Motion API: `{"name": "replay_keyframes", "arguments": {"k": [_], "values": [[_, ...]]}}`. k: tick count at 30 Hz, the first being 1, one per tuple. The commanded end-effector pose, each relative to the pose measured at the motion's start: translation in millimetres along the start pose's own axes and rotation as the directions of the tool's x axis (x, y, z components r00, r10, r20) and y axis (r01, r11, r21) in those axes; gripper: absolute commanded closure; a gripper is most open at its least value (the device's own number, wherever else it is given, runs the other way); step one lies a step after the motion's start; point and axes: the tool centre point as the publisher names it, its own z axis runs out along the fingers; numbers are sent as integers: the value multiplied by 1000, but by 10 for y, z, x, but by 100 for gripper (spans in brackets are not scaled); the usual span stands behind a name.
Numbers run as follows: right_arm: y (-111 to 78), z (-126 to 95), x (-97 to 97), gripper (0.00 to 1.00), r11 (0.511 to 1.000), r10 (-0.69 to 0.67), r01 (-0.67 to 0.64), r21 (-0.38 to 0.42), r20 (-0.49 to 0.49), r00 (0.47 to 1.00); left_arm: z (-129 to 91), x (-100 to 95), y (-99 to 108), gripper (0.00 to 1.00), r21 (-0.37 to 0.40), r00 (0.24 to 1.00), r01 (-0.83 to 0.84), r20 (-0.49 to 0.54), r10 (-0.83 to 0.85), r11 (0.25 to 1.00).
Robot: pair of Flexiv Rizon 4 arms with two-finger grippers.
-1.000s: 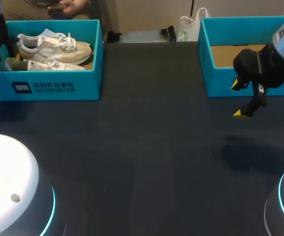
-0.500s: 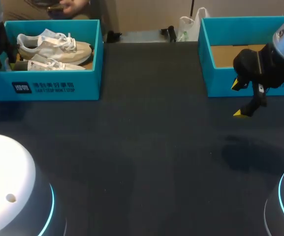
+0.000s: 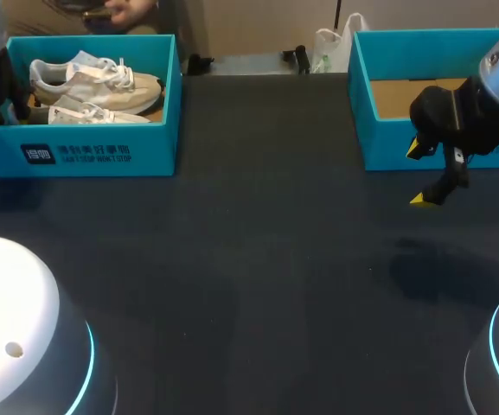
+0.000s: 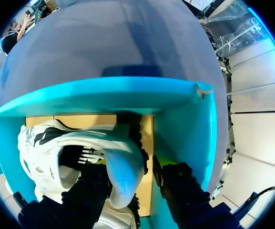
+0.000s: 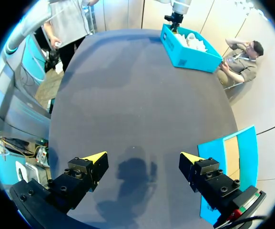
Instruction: Take the shoe out of the shoebox, open the shoe tongue, remove and reinsert the insole, then place the shoe into the shoebox
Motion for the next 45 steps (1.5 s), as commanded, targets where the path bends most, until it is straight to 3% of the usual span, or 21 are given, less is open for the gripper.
{"name": "replay_keyframes", "arguments": {"k": [1,6,11,14,16,25,33,45], "values": [[-5,10,5,0,1000,0,0,1,2,1000,81,25,63,53,14,1000,3,-4,-3,1000],[-5,10,5,0,1000,0,0,1,2,1000,155,37,50,54,7,1000,6,-20,-6,1000],[-5,10,5,0,1000,0,0,1,2,1000,252,61,59,62,20,999,12,-32,-12,1000],[-5,10,5,0,1000,0,0,1,2,1000,289,65,56,79,31,999,13,-41,-12,999],[-5,10,5,0,1000,0,0,1,2,1000,293,68,48,100,32,999,11,-46,-10,999],[-5,10,5,0,1000,0,0,1,2,1000,109,92,-12,100,71,994,-33,-104,40,997],[-5,10,5,0,1000,0,0,1,2,1000,-279,128,-45,100,82,989,-38,-142,49,996],[-5,10,5,0,1000,0,0,1,2,1000,-903,163,74,100,64,990,7,-142,2,998]]}}
